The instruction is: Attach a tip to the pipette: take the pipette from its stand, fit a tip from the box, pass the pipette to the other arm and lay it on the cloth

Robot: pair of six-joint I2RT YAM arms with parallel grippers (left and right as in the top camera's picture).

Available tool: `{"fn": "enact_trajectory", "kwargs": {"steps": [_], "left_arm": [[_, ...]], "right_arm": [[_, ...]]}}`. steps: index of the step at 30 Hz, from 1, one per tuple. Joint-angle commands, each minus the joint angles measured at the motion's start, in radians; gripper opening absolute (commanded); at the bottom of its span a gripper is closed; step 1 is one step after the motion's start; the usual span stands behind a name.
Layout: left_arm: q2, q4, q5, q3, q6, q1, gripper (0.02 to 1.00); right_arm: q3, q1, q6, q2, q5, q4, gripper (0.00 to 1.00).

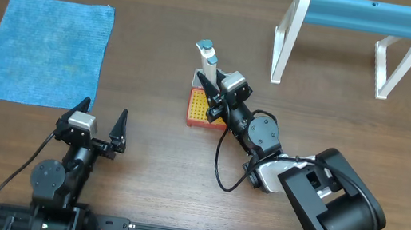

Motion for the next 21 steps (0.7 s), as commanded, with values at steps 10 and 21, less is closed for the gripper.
{"fn": "enact_trajectory", "kwargs": {"steps": [10, 21], "left_arm": [[-0.007, -0.008, 0.001, -0.002, 0.002, -0.002, 0.847], [-0.007, -0.008, 0.001, -0.002, 0.002, -0.002, 0.849]], "right_arm": [[0.019, -0.016, 0.012, 0.045, -0.009, 0.008, 0.08], [0.02, -0.016, 0.011, 0.063, -0.056, 0.008, 0.08]]}}
